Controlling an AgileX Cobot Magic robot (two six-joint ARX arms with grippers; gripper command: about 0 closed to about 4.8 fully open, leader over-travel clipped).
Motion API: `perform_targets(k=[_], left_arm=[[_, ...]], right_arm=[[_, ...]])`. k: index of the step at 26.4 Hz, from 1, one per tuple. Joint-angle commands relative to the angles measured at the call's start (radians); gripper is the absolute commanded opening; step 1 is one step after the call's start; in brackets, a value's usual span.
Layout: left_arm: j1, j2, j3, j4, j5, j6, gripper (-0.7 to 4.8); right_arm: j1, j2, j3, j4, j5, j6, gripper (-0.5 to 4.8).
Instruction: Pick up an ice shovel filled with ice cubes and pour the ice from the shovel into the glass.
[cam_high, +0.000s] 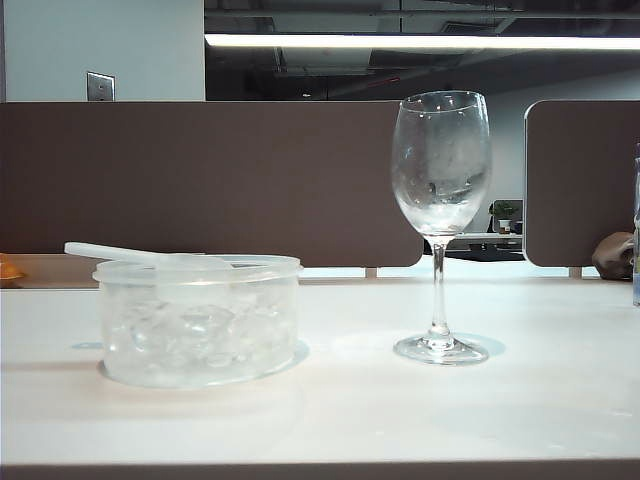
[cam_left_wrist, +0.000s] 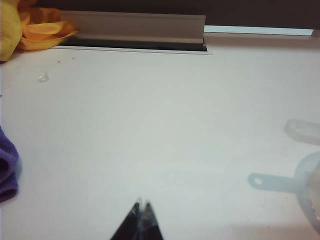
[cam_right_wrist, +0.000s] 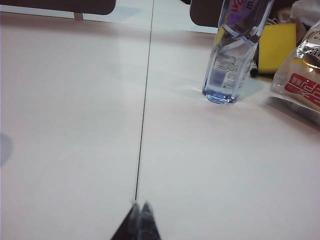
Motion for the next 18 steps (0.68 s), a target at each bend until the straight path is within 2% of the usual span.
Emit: perform_targets(k=[1,3,8,13,18], left_arm=[[0.002,0.001,0.000,-0.008,-0.002,0.005,-0.05],[0.002,0.001,0.000,-0.008,-0.002,0.005,-0.05],[0.002,0.001,0.000,-0.008,-0.002,0.004,-0.05],[0.002,0.001,0.000,-0.008,-0.002,0.005,-0.06],[0.002,0.001,0.000,-0.008,-0.002,0.005,-0.05]], right_arm=[[0.000,0.000,-0.007,0.001,-0.002,0.004,0.01],[0.006,0.013,-0.003,0.000,-0.002,0.004,0.01],[0.010,0.212,0.086,-0.045,-0.002,0.004,0.01],[0.042,0.378,0.282,-0.275,-0.002,0.004,0.01],[0.092,0.520,0.483,-0.360,0.003,-0.003,0.01]])
